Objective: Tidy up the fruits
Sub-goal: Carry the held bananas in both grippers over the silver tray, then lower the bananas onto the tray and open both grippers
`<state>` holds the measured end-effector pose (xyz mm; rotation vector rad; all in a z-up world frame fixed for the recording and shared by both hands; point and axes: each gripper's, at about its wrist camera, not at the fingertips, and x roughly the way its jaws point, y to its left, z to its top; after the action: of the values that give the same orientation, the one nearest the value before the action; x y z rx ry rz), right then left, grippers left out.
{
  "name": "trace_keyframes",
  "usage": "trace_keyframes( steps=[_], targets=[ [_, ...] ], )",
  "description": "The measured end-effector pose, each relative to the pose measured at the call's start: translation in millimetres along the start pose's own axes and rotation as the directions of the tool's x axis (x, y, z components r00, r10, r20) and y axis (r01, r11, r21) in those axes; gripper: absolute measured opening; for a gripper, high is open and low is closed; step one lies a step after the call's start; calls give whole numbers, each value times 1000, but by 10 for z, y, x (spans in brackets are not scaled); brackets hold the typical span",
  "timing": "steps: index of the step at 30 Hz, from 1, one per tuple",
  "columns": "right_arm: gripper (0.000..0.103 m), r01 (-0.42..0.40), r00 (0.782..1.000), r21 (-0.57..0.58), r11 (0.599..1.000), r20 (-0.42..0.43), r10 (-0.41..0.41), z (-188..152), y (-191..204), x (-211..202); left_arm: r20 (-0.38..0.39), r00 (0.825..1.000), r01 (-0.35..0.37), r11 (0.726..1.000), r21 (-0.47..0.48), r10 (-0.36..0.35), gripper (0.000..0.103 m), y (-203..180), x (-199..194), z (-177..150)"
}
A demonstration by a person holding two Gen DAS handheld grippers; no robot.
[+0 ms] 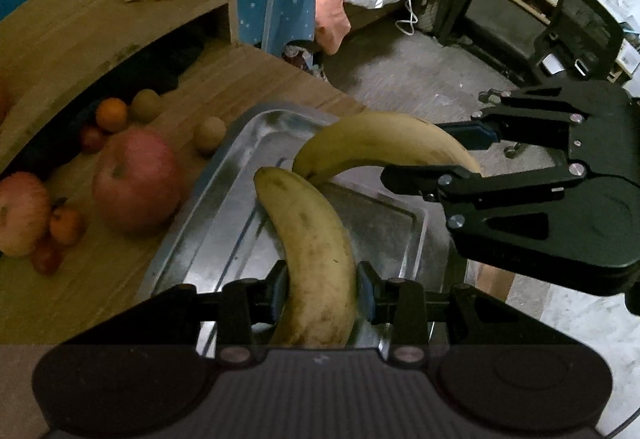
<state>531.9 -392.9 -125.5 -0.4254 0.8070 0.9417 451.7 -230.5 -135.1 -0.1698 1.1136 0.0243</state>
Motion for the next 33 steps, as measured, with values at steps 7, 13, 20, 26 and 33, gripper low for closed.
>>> trace_keyframes(
  steps=[7,13,20,26,33],
  targets=[
    [35,-28,999,60,998,-28,30,-138,-92,92,-38,999,-28,999,-15,27,41,-42,124,45],
    [36,-21,1000,95,995,-18,23,-176,-162,106,-39,998,-43,999,-12,43,44,-79,108,64],
    [50,10,1000,104,995,-11,-8,-185,-112,61,4,998,-62,998,3,62,61,-95,-58,73],
    [69,54,998,127,990,16,-56,-182,-1,-114,74,994,-85,996,-7,85,85,38,-356,-36],
    [92,144,987,189,971,47,-155,-154,322,-398,130,983,-123,992,-38,127,101,331,-672,-238]
  ],
)
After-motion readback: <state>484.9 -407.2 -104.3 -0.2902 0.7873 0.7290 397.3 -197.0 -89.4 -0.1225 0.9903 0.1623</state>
